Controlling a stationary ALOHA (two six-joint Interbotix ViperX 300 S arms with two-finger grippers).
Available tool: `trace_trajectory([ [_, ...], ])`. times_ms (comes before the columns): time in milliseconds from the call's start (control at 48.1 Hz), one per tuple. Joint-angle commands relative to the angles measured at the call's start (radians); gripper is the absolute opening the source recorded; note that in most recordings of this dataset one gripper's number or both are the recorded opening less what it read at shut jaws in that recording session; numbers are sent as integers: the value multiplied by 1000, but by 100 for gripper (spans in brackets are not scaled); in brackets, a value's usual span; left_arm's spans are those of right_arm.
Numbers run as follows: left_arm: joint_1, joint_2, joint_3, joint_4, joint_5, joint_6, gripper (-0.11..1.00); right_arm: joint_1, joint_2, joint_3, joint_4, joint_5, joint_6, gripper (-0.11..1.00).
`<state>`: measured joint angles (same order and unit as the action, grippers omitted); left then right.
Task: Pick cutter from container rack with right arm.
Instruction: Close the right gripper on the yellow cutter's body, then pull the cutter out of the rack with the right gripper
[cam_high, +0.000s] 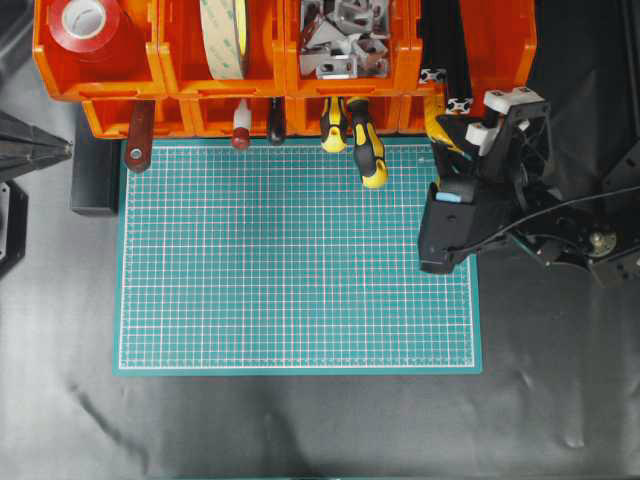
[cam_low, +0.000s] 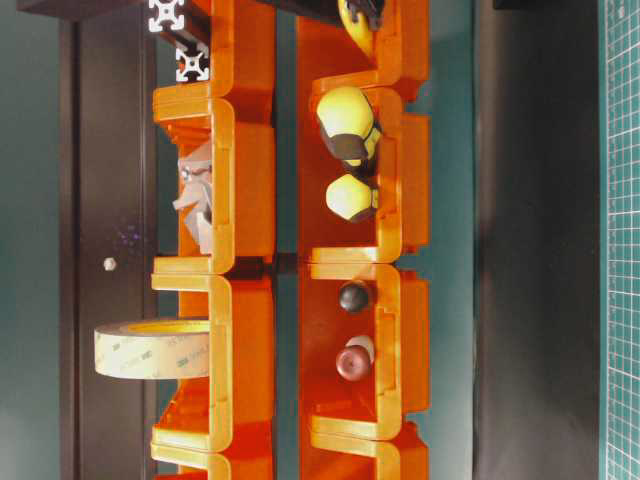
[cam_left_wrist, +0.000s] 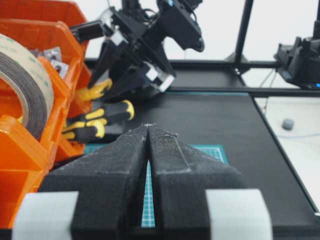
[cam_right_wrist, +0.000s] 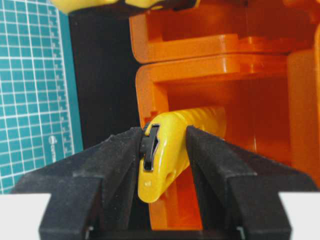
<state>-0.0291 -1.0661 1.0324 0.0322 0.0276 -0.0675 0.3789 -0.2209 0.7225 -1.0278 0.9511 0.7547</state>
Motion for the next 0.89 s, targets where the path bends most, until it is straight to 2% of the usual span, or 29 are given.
trace_trajectory([
  [0, 0, 0, -11, 3, 5, -3, 1, 31, -8, -44, 3, 52, 2, 31],
  [478, 12, -26, -11, 3, 31, -3, 1, 206, -48, -230, -3, 250, -12, 27],
  [874, 14, -55, -14, 3, 64, -3, 1, 356, -124, -377, -3, 265, -12, 27],
])
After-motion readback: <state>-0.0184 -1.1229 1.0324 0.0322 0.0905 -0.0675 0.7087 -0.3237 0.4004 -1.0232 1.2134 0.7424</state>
